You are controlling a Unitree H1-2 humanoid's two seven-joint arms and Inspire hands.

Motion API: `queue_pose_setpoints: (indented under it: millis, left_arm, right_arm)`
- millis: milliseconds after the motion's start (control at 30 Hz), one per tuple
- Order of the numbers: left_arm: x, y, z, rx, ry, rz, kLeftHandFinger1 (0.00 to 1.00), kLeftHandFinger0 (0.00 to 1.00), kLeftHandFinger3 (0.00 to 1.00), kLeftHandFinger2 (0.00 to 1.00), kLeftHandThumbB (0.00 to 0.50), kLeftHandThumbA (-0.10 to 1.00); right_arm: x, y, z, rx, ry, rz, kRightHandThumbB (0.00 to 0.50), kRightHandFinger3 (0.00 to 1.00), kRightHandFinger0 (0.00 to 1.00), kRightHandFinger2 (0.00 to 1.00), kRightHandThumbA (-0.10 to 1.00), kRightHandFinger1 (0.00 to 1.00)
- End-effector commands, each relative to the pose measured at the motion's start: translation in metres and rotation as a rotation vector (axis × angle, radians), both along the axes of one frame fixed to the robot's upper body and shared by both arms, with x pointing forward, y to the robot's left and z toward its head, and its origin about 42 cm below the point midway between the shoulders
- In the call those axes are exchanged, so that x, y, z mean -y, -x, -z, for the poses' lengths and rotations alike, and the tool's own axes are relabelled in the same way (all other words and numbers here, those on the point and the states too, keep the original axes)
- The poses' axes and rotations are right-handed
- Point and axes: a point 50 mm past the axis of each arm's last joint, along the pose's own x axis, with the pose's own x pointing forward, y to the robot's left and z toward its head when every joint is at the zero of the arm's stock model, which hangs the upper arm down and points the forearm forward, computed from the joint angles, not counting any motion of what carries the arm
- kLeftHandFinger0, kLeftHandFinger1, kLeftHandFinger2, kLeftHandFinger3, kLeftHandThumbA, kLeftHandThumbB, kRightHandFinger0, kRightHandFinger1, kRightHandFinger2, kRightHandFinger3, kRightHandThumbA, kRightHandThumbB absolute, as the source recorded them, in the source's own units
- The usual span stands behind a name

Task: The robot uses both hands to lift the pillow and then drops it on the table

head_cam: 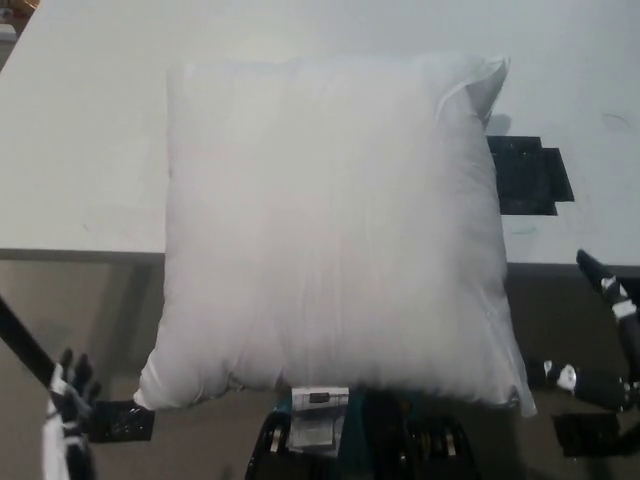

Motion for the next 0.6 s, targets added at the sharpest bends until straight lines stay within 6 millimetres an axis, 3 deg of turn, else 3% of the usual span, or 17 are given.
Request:
queue_pose_setpoints:
  millis: [0,67,200,233,333,367,433,567]
  left_arm:
    - [0.026,0.000,0.018,0.055,0.111,0.021,1.00,1.00,1.00,1.00,0.088,1.00]
    - [0.033,0.001,0.037,-0.006,0.176,0.006,1.00,1.00,1.00,1.00,0.159,1.00]
    - [0.029,0.007,0.045,-0.011,0.229,0.023,1.00,1.00,1.00,1.00,0.111,1.00]
    - [0.029,0.008,0.046,-0.014,0.232,0.018,1.00,1.00,1.00,1.00,0.130,1.00]
    - [0.029,0.008,0.050,-0.016,0.260,0.015,1.00,1.00,1.00,1.00,0.119,0.99]
    - [0.027,0.008,0.052,-0.023,0.256,0.012,1.00,1.00,1.00,1.00,0.149,1.00]
    - [0.026,0.013,0.054,-0.022,0.272,0.013,1.00,1.00,1.00,1.00,0.162,0.99]
    - [0.024,0.030,0.059,-0.019,0.309,0.006,1.00,1.00,1.00,1.00,0.137,0.94]
  right_arm:
    - [0.006,0.012,-0.009,0.114,0.040,-0.068,0.134,1.00,1.00,1.00,1.00,1.00]
    - [0.015,0.016,0.002,0.088,0.089,-0.053,0.135,1.00,1.00,1.00,1.00,1.00]
    - [0.018,0.028,0.014,0.044,0.107,-0.055,0.102,1.00,1.00,1.00,1.00,1.00]
    - [0.018,0.030,0.016,0.037,0.111,-0.056,0.101,1.00,1.00,1.00,1.00,1.00]
    - [0.020,0.032,0.019,0.026,0.135,-0.053,0.065,1.00,1.00,1.00,1.00,1.00]
    - [0.023,0.036,0.023,0.019,0.140,-0.040,0.085,1.00,1.00,1.00,1.00,1.00]
    - [0.026,0.042,0.026,0.020,0.139,-0.037,0.096,1.00,1.00,1.00,1.00,1.00]
    - [0.044,0.077,0.029,0.002,0.118,-0.033,0.066,1.00,1.00,1.00,1.00,1.00]
